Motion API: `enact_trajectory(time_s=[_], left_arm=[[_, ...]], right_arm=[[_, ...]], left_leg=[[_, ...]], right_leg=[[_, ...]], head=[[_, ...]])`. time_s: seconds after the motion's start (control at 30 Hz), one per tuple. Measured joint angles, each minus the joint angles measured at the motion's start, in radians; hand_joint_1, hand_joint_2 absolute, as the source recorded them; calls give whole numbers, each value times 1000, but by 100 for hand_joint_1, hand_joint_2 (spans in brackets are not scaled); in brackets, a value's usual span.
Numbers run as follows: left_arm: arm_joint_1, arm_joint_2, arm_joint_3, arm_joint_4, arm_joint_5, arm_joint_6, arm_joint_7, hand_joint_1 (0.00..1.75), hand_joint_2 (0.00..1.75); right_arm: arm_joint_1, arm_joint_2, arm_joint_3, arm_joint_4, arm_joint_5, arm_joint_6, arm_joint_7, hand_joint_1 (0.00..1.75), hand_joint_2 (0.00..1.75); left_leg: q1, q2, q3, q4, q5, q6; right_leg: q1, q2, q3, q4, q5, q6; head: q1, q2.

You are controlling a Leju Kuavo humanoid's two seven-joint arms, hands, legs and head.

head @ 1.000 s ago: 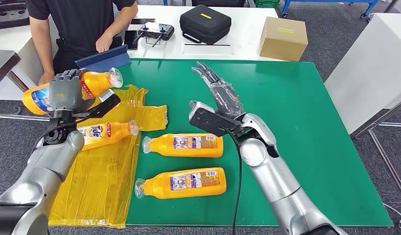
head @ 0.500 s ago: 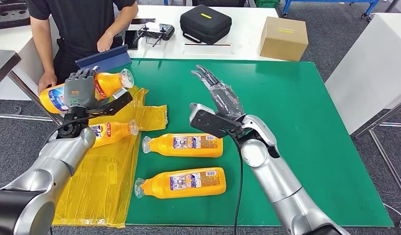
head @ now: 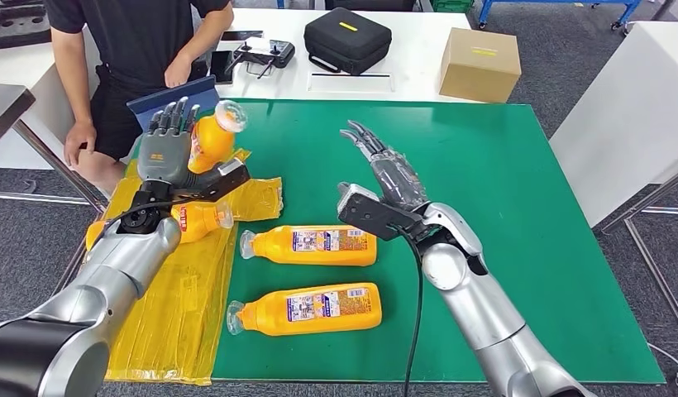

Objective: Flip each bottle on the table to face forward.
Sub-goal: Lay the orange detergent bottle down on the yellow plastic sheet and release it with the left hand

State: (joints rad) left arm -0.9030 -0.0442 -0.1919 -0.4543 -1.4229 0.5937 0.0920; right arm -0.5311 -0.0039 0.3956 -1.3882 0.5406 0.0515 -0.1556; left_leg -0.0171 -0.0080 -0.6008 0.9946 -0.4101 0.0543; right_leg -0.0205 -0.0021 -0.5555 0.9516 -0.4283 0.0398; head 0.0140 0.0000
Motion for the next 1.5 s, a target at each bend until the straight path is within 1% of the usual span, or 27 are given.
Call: enact_trajectory(time_s=[0.3,0.57,0.8,0.87,0.9,0.97,1.03,1.07,1.13,1.23,1.3,1.37,1.43,1.5], left_arm=[[-4,-7,0,0,-4,-16,-9,0,0],[-4,-7,14,0,-14,-34,12,0,0],[-4,-7,79,0,60,-27,-45,0,0],[-4,-7,99,-1,105,-28,-77,0,0],[-4,-7,116,-4,158,-34,-111,0,0],[-3,-10,172,-26,327,-73,-205,0,0],[2,-14,240,-79,526,-161,-279,0,0],[9,-16,272,-116,616,-213,-296,0,0],[31,-19,325,-205,755,-307,-305,0,0],[78,-22,376,-339,956,-417,-307,0,0],[138,-19,399,-451,1154,-489,-309,0,0],[225,-8,411,-572,1318,-528,-315,0,0],[339,7,426,-695,1421,-543,-335,0,0],[473,15,448,-821,1484,-551,-364,0,0]], right_arm=[[1,-10,1,-2,0,0,0,0,0],[16,-25,1,-4,0,0,0,0,0],[17,-33,3,-4,0,0,0,0,0],[17,-34,3,-4,0,0,0,0,0],[17,-35,4,-4,0,0,0,0,0],[17,-38,4,-4,8,-4,0,0,0],[21,-42,4,-5,30,-13,1,0,0],[26,-45,3,-6,44,-18,1,0,0],[38,-49,0,-11,67,-26,0,0,0],[55,-55,-7,-19,104,-24,2,0,0],[75,-63,-15,-34,131,-5,8,0,0],[112,-75,-25,-60,157,16,9,0,0],[170,-89,-32,-98,194,24,4,0,0],[242,-100,-34,-147,242,21,0,0,0]], left_leg=[[0,0,0,0,0,0],[0,0,0,0,0,0],[0,0,1,0,0,0],[0,0,0,0,0,0],[0,0,0,0,0,0],[0,0,0,0,0,0],[0,1,1,0,0,0],[0,1,1,0,0,0],[0,2,1,0,0,0],[0,2,0,0,0,0],[0,2,0,-1,-1,0],[0,4,1,-1,-1,-1],[0,5,1,-1,-3,-2],[0,5,1,-1,-4,-3]], right_leg=[[0,0,0,0,0,0],[0,0,0,0,0,0],[0,0,0,1,0,0],[0,0,0,1,0,0],[0,0,0,1,0,0],[0,0,0,1,0,0],[0,1,0,1,0,0],[0,1,0,1,0,0],[0,1,0,1,0,0],[0,1,0,1,0,0],[0,1,0,1,0,0],[0,3,0,1,-1,0],[0,4,0,0,-1,-1],[0,5,-1,0,-3,-2]], head=[[0,0],[0,0],[0,0],[0,0],[0,0],[0,0],[0,0],[0,0],[0,0],[0,0],[0,0],[0,0],[0,0],[0,0]])
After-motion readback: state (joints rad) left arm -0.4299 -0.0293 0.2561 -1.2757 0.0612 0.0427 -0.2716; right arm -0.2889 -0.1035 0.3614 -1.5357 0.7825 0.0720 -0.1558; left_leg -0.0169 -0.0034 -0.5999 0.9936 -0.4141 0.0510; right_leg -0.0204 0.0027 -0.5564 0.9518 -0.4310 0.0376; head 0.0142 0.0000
